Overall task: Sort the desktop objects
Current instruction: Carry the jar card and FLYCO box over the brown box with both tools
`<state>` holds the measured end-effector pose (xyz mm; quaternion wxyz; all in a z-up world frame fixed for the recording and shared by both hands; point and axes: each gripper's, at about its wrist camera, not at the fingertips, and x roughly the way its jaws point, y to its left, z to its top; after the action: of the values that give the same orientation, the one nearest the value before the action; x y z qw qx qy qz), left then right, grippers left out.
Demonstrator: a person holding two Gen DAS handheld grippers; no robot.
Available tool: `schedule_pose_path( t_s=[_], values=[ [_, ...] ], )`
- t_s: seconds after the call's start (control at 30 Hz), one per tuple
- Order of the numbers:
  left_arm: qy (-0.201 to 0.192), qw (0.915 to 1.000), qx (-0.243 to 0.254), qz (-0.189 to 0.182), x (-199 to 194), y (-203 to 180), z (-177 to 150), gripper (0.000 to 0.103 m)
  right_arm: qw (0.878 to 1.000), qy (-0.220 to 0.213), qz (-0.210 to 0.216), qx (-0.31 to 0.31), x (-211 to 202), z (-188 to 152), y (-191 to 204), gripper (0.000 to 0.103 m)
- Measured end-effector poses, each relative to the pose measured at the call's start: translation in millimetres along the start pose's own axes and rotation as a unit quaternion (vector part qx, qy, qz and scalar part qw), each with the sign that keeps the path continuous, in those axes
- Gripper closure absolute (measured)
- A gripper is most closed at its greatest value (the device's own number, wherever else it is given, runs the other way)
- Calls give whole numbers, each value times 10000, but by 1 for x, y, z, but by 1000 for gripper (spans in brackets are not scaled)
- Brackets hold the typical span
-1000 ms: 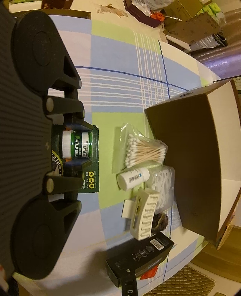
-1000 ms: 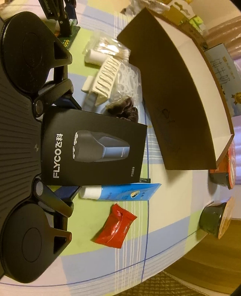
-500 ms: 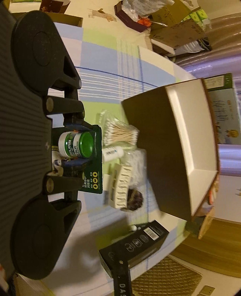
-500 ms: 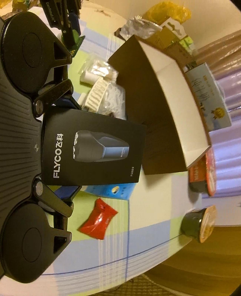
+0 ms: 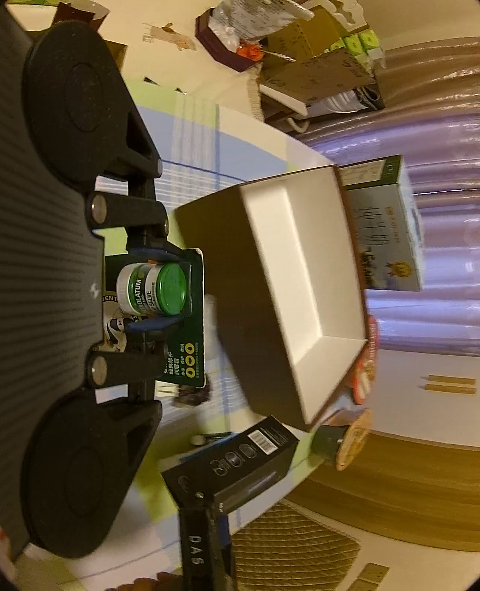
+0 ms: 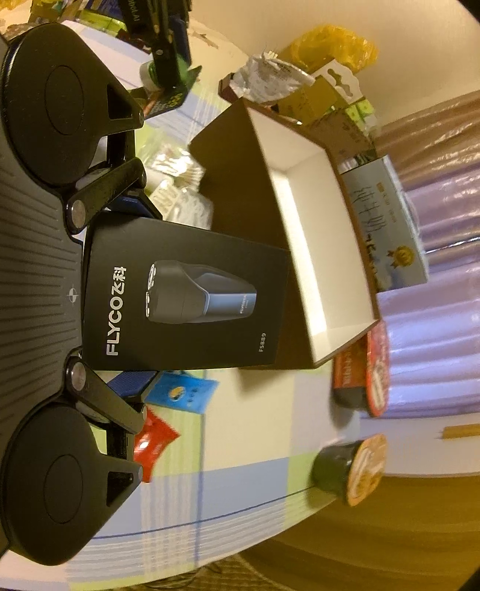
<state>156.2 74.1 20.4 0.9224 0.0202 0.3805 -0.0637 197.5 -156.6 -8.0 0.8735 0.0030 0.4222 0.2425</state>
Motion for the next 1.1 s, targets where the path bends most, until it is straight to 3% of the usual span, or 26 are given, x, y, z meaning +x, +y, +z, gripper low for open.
schedule_pose_path(
  t_s=[0.3,0.57,0.83,1.1],
  values=[
    [-479,9987,-155,-63,4,11,64,77,9984,-399,298,-263,1,50,6,26],
    [-657,9975,-222,99,39,21,124,76,9930,-749,473,-782,27,111,23,26],
    [-231,9982,-515,205,105,38,157,76,9921,-628,510,-960,83,150,24,26],
    [633,9938,-903,149,178,47,149,76,9938,-98,384,-1041,135,158,18,26]
  ],
)
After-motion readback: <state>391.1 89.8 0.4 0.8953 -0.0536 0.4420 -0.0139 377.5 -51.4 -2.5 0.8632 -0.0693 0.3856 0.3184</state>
